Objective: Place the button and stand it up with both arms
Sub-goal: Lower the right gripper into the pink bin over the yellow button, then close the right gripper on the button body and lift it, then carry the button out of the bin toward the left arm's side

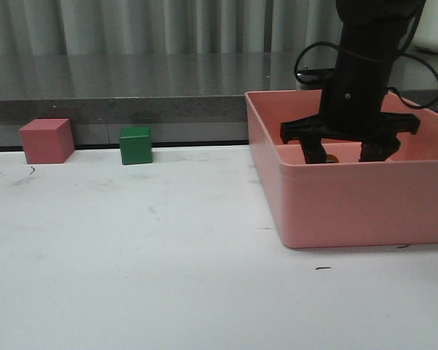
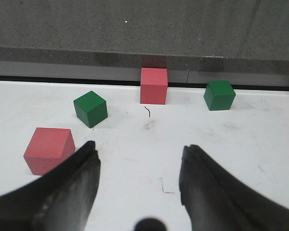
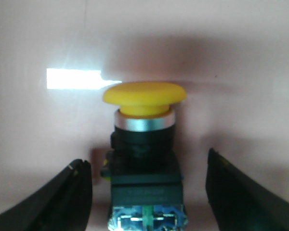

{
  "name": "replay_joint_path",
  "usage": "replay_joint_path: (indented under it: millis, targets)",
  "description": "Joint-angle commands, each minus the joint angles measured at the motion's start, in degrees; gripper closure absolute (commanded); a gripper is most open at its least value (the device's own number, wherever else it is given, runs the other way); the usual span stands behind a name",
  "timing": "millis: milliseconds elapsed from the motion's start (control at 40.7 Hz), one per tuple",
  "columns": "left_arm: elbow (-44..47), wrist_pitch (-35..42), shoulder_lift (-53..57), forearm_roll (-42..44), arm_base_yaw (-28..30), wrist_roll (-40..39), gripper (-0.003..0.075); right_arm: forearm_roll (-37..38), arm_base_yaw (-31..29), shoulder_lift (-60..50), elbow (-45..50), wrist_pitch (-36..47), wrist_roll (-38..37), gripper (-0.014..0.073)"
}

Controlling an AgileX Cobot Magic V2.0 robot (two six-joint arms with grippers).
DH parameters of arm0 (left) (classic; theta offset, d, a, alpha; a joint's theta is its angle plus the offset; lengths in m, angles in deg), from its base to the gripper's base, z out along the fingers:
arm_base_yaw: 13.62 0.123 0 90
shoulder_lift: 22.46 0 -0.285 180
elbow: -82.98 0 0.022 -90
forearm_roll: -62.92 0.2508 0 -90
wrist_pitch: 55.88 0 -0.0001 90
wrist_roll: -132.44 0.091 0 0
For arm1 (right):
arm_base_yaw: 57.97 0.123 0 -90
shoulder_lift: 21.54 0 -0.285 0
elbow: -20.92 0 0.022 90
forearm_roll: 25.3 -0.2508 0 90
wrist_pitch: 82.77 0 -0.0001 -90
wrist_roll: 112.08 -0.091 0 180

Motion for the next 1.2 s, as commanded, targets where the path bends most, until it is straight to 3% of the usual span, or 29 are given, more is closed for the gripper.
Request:
replay_joint_path:
  millis: [0, 319, 663, 860, 1179]
  targets:
    - [-1.46, 4.19, -0.40, -0.64, -0.33, -0.26, 0.0357, 1.09, -0.49, -2.50, -1.86, 1.09, 0.26, 0.0114]
    - [-1.46, 4.19, -0.40, -0.64, -0.33, -0.26, 0.0357, 0.20, -0.49, -2.71, -1.86, 0.36, 0.26, 0.0336]
    - [-1.46, 4.19, -0.40, -0.64, -0.33, -0.26, 0.0357, 0.23, -0.49, -5.34, -4.44, -5.77, 0.26, 0.0340]
    - [-1.46, 4.19, -0.40, -0.64, -0.33, -0.26, 0.0357, 0.17, 0.10, -5.53, -12.33, -16.72, 0.26, 0.0340]
    - [-1.46, 4.19, -0.40, -0.64, -0.33, -0.26, 0.0357, -0.09, 9.68, -12.50, -15.47, -18.03, 0.17, 0.0340]
